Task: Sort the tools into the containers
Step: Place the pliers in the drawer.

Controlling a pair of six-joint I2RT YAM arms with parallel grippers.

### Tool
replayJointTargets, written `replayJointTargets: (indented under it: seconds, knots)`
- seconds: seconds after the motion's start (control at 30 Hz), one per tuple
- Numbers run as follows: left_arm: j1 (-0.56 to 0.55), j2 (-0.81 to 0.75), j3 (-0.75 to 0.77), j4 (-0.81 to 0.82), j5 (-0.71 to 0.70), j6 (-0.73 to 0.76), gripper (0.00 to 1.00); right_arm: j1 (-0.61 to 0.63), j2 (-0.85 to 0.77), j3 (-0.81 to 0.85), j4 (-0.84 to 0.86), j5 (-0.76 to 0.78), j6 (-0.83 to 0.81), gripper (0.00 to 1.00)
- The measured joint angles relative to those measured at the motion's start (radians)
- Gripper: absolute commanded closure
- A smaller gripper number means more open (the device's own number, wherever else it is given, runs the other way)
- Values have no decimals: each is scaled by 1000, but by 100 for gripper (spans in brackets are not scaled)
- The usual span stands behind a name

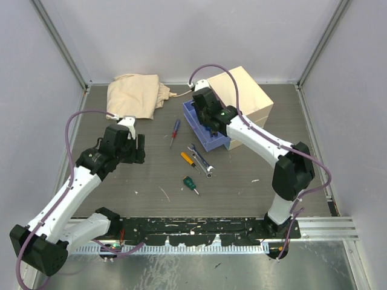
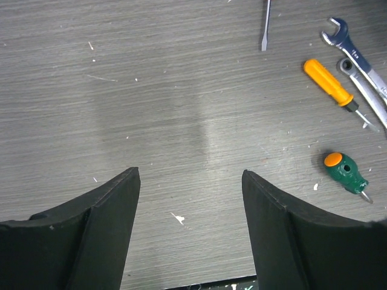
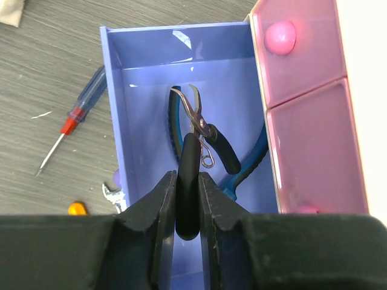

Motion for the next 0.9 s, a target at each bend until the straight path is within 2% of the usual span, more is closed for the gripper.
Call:
replayJointTargets:
  seconds: [0.37, 0.63, 0.9]
  knots:
    - [0, 0, -24, 0, 0, 14, 30, -19, 158, 79, -14, 48, -92, 89]
    - [0, 1, -29, 0, 0, 15, 28, -25, 196, 103, -32, 74, -105, 61]
    - [0, 1, -34, 1, 9, 14, 27, -29, 179, 131, -61, 56, -94, 54]
